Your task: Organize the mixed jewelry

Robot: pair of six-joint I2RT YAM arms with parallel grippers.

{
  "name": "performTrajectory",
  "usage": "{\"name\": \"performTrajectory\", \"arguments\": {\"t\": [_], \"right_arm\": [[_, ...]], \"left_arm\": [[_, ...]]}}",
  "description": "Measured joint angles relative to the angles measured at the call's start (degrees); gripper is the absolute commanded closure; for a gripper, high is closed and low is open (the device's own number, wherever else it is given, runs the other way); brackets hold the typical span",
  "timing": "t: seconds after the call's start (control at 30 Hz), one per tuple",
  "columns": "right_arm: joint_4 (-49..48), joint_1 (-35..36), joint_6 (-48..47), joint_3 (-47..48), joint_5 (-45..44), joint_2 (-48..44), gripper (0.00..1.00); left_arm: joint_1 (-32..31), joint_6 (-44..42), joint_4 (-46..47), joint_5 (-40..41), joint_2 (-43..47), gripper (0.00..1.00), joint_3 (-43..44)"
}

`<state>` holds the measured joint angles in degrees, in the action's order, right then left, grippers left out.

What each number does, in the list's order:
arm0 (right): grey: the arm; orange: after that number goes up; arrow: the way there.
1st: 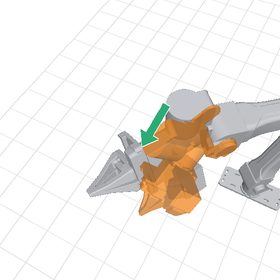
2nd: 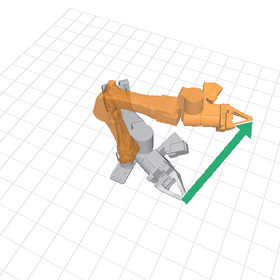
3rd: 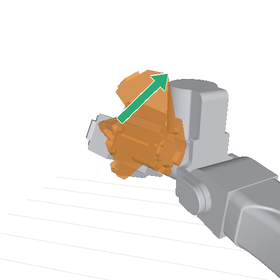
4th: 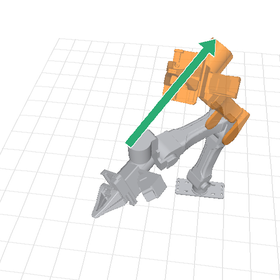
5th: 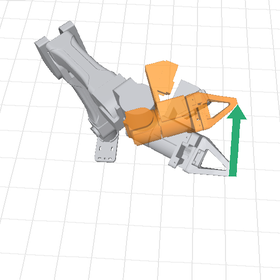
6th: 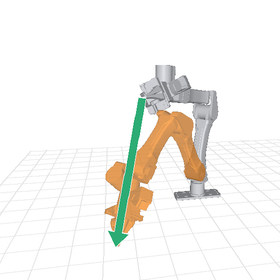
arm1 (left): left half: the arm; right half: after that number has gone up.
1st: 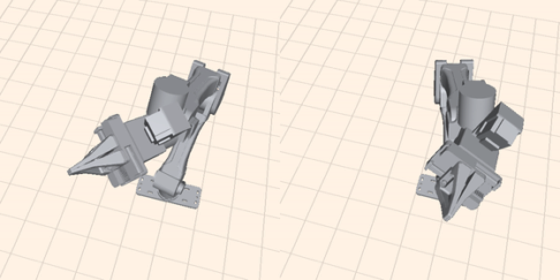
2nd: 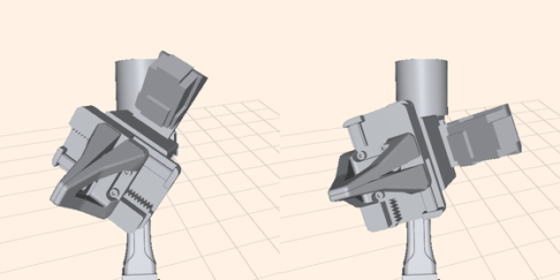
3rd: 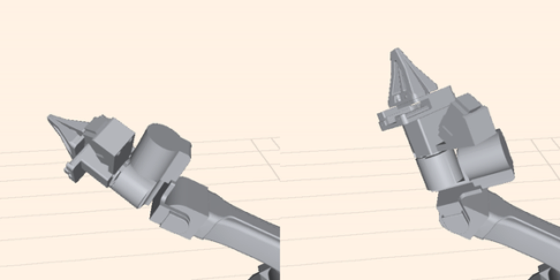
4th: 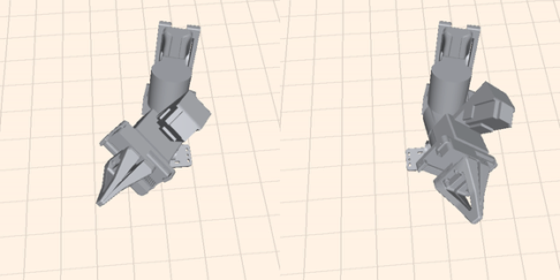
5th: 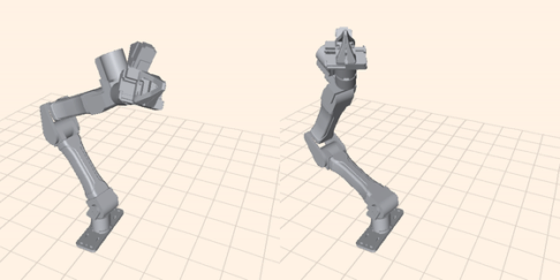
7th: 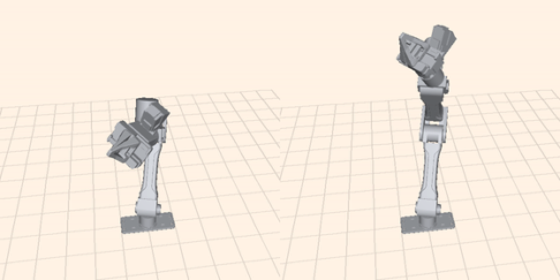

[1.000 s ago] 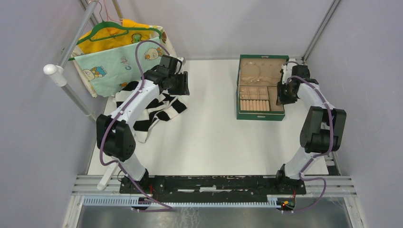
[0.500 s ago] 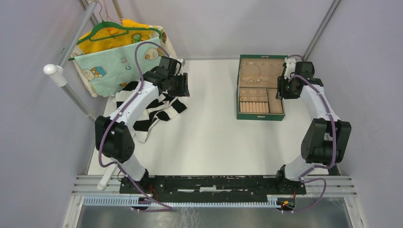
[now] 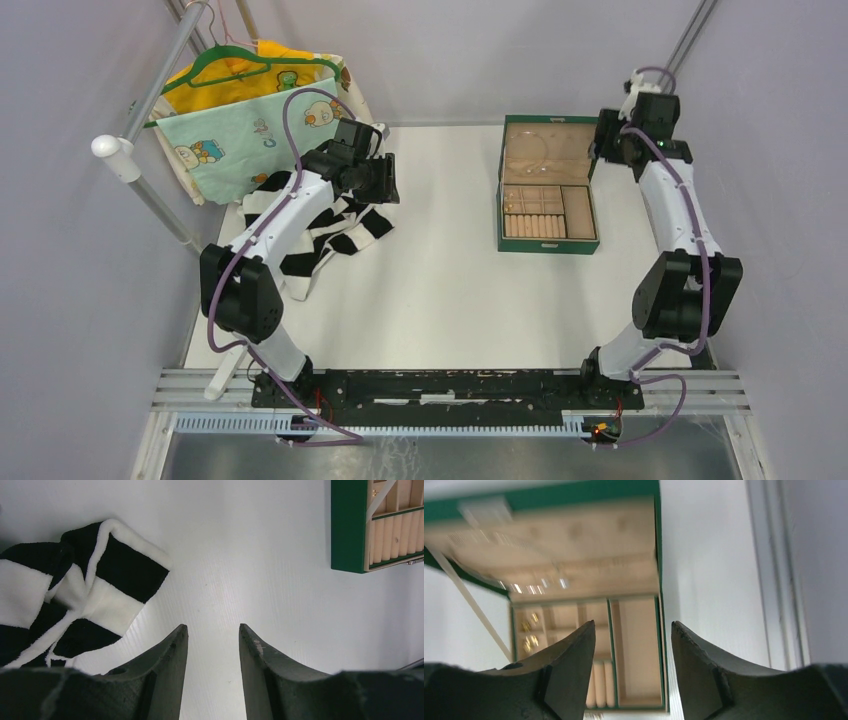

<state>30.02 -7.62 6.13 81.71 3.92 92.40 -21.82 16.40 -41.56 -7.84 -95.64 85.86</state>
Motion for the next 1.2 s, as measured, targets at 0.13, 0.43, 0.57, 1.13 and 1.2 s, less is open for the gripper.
{"name": "performTrajectory", "arguments": {"t": [0.13, 0.43, 0.57, 1.13, 1.2], "right_arm": [[-2.91, 0.0, 4.24, 16.28, -0.98, 6.45, 0.35], [-5.97, 0.02, 10.21, 39.8, -1.36, 25.07, 0.29], [-6.12, 0.02, 10.95, 40.35, -1.18, 29.73, 0.29], [-9.07, -0.33, 6.99, 10.62, 5.53, 10.08, 0.29], [-9.31, -0.44, 6.03, 4.46, 5.42, 5.29, 0.29]], "left_arm": [[0.0, 0.07, 0.02, -0.17, 0.0, 0.5, 0.02], [0.0, 1.16, 0.04, -0.22, 0.0, 0.5, 0.04], [0.0, 1.22, 0.07, -0.04, 0.0, 0.5, 0.04], [0.0, 1.22, 0.13, -0.04, -0.35, 0.51, 0.44], [0.0, 1.22, 0.15, -0.13, -0.42, 0.51, 0.5]]}}
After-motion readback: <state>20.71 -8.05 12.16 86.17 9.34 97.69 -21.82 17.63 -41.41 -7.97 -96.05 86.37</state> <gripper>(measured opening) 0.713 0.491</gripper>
